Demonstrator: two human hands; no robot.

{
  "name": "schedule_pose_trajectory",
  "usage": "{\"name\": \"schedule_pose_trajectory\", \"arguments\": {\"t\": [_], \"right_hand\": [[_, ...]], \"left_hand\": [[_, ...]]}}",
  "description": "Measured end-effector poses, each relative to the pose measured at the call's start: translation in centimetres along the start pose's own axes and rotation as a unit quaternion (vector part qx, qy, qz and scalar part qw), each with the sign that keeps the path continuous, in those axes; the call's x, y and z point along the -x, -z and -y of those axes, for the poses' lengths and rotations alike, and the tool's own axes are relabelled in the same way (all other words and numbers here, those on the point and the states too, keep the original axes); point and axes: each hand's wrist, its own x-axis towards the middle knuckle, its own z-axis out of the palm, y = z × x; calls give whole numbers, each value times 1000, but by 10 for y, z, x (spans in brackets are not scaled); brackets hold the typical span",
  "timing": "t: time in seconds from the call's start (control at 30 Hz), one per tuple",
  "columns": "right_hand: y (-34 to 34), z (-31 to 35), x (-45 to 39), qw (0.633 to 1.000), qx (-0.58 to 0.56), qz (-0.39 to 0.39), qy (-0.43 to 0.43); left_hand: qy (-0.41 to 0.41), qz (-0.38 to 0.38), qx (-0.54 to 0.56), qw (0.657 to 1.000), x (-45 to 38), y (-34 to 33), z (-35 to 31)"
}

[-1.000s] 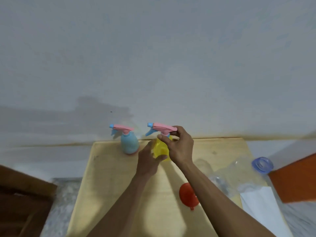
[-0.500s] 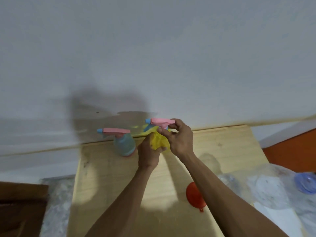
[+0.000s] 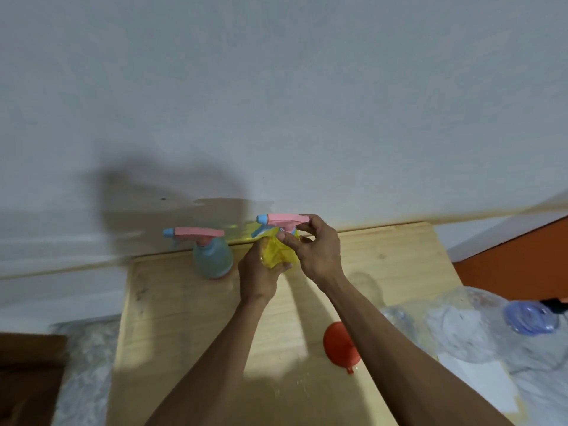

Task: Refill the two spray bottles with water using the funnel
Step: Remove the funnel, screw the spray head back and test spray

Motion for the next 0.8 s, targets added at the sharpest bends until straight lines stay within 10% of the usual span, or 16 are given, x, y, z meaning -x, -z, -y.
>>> {"name": "schedule_pose_trajectory", "arguments": {"t": [0.8], "right_hand": [[160,-60,183,991,43,126,-4]], "left_hand": [[53,-108,-90,989,205,-33,-25]]}}
